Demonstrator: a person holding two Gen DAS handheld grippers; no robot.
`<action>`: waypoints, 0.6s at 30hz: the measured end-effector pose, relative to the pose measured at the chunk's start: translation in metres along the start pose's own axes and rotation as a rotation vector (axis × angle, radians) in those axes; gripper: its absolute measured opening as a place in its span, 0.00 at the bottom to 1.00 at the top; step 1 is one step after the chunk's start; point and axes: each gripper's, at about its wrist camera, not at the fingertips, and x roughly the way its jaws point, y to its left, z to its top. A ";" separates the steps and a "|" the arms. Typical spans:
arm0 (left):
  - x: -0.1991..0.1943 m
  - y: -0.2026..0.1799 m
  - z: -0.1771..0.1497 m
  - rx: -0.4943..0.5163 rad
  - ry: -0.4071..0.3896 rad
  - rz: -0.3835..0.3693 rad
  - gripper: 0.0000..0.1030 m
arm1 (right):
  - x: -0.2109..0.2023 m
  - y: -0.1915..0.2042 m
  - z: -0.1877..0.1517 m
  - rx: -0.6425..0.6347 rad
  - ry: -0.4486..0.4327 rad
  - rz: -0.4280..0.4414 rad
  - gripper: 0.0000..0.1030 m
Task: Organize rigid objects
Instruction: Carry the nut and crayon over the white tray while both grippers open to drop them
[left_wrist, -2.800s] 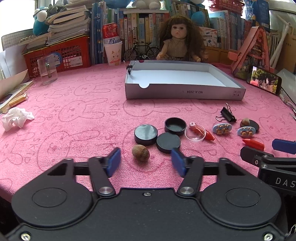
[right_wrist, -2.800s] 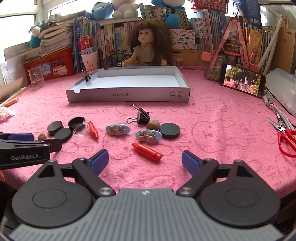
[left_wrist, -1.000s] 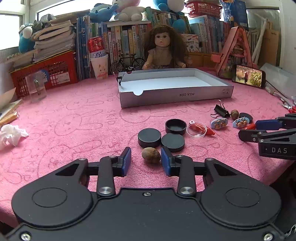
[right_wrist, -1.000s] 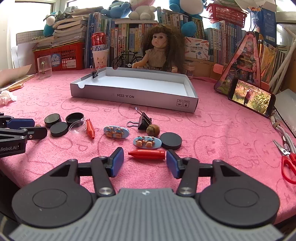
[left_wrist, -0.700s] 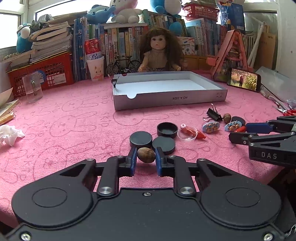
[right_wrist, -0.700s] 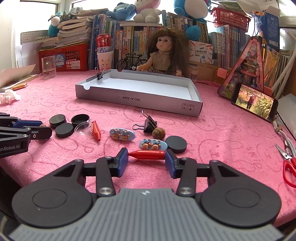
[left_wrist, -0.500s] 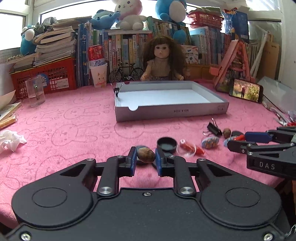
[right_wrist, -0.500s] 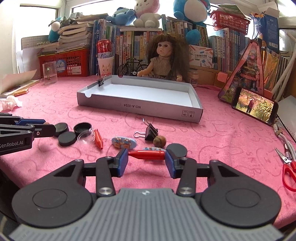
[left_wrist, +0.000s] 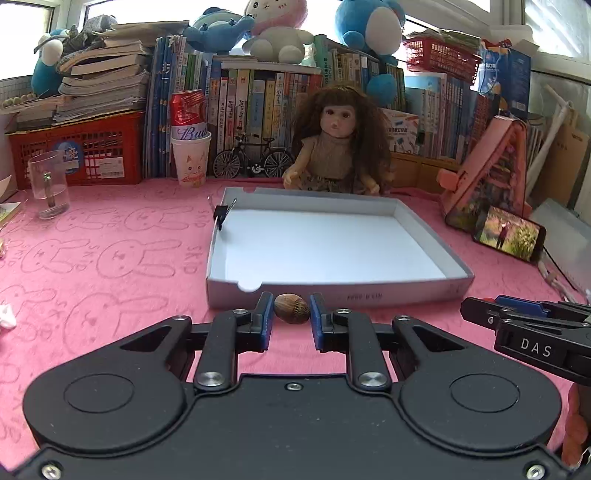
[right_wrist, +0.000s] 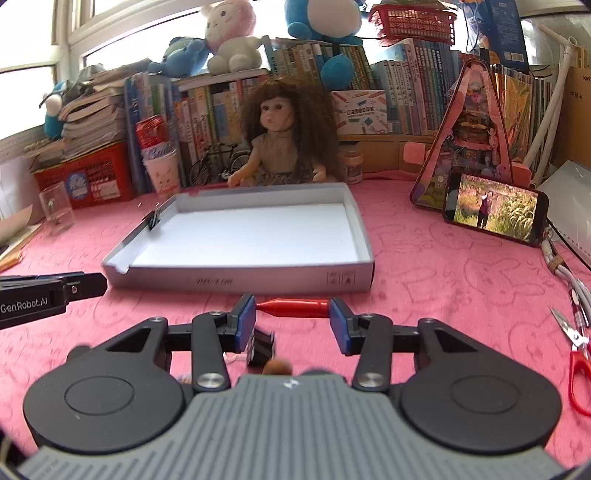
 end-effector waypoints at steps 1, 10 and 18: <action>0.008 -0.001 0.008 -0.005 0.006 -0.002 0.19 | 0.005 -0.001 0.005 0.003 0.000 0.000 0.48; 0.082 -0.002 0.048 -0.049 0.068 0.031 0.19 | 0.059 -0.001 0.040 -0.007 0.023 -0.015 0.48; 0.130 -0.004 0.050 -0.042 0.136 0.086 0.19 | 0.097 -0.003 0.047 0.006 0.099 -0.024 0.48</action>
